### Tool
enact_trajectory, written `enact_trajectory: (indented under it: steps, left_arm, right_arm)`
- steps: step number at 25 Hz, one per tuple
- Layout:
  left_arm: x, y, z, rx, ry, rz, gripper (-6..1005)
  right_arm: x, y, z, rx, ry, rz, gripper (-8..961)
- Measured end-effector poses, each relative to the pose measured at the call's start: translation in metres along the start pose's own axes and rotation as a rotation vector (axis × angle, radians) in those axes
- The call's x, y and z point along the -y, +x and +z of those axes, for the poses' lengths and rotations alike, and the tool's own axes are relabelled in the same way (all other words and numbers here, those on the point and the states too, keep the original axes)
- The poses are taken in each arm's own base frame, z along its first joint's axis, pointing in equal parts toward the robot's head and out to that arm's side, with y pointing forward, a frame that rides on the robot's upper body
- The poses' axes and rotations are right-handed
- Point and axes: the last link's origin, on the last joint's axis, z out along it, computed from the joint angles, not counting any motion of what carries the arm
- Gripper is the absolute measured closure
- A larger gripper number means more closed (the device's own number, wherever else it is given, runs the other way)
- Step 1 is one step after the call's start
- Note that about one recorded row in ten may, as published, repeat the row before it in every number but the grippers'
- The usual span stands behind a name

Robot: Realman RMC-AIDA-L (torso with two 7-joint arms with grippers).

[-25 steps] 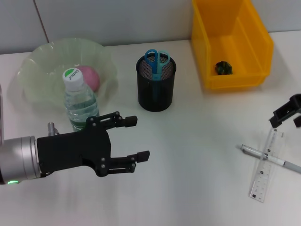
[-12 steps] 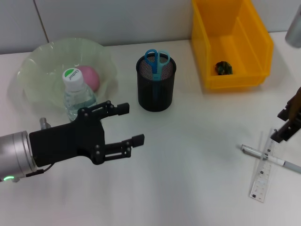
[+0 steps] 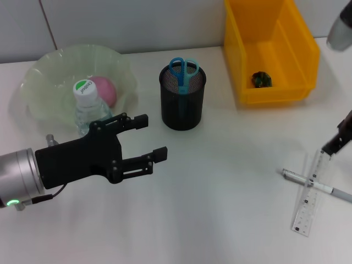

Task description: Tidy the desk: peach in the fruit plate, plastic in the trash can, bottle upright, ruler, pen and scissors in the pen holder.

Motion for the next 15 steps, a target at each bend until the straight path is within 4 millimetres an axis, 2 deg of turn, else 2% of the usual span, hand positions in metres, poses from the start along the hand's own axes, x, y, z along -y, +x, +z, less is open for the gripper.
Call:
enact_trajectory:
  steps: [3,6,15]
  left_arm:
    - [0.000,0.002,-0.001,-0.002,-0.009,0.007,188]
    - [-0.001,0.005,-0.001,-0.004,-0.024,0.018,188]
    - [-0.008,0.015,-0.004,0.005,-0.102,0.092,188]
  right_arm:
    - [0.003,0.004,0.001,0.005,0.007,0.283,215]
    - [0.002,0.012,0.009,-0.015,-0.024,0.469,215]
    - [0.003,0.030,0.026,-0.027,-0.051,0.815,214]
